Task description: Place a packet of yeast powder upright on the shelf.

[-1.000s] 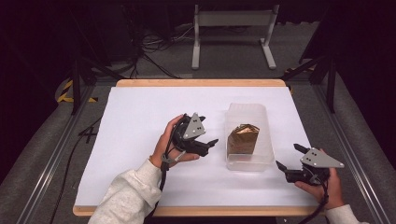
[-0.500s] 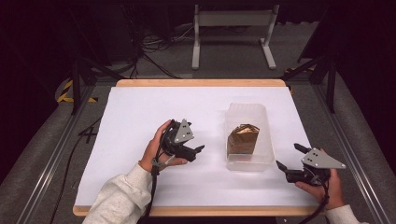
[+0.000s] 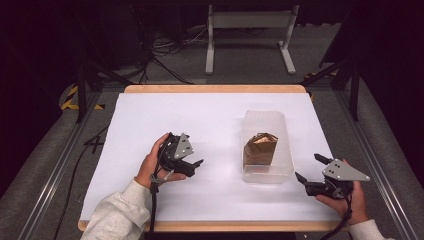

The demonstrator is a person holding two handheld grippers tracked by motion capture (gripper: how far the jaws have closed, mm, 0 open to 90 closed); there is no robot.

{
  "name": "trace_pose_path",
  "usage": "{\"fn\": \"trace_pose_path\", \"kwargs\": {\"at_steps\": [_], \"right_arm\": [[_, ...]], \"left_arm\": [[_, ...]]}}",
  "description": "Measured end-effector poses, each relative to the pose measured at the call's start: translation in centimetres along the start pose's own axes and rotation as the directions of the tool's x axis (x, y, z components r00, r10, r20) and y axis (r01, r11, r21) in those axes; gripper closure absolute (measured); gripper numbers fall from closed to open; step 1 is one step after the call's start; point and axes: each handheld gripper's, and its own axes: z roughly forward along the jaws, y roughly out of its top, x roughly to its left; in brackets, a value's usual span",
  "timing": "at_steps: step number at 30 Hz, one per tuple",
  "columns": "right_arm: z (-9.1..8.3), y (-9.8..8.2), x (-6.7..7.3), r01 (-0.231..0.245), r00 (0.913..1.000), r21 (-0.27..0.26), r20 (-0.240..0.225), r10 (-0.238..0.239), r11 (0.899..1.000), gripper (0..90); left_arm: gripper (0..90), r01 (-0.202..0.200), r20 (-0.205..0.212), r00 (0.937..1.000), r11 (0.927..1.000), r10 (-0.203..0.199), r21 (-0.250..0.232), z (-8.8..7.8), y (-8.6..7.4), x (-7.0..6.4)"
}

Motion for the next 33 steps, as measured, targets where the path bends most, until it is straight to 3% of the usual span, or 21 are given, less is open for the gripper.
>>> {"fn": "trace_pose_path", "kwargs": {"at_steps": [9,11,13,20,25,27,29,33], "right_arm": [[0.0,0.0,0.0,0.003,1.0000,0.003,-0.001,-0.003,1.000,13.8],[0.0,0.0,0.1,0.003,1.0000,0.004,-0.003,-0.003,1.000,13.8],[0.0,0.0,0.1,0.004,1.0000,0.006,-0.003,-0.004,1.000,13.8],[0.1,-0.1,0.2,0.006,1.0000,0.011,-0.005,-0.006,1.000,13.8],[0.1,-0.1,0.2,0.006,1.0000,0.011,-0.005,-0.006,1.000,13.8],[0.1,-0.1,0.2,0.005,1.0000,0.010,-0.005,-0.005,1.000,13.8],[0.1,-0.1,0.2,0.004,1.0000,0.010,-0.005,-0.004,1.000,13.8],[0.1,-0.1,0.2,0.008,0.9999,0.012,-0.008,-0.008,1.000,13.8]], "left_arm": [[11.7,0.001,-0.029,0.9996,1.0000,0.000,0.010,-1.2,-2.4,0.2],[11.5,0.013,-0.016,0.9998,0.9999,-0.013,0.011,-1.5,-2.9,0.2],[11.4,0.009,-0.032,0.9994,0.9999,-0.008,0.008,-1.8,-3.3,0.3],[11.2,0.031,-0.028,0.9991,0.9995,-0.031,-0.004,-3.1,-5.0,0.2],[11.2,0.072,-0.030,0.9969,0.9973,-0.072,-0.017,-4.4,-6.3,0.2],[11.0,0.068,-0.037,0.9969,0.9976,-0.069,-0.014,-4.6,-6.6,0.3],[10.9,0.098,-0.047,0.9940,0.9951,-0.099,-0.015,-5.3,-7.7,0.4],[10.9,0.121,-0.063,0.9905,0.9925,-0.122,-0.015,-6.0,-8.8,0.6]]}}
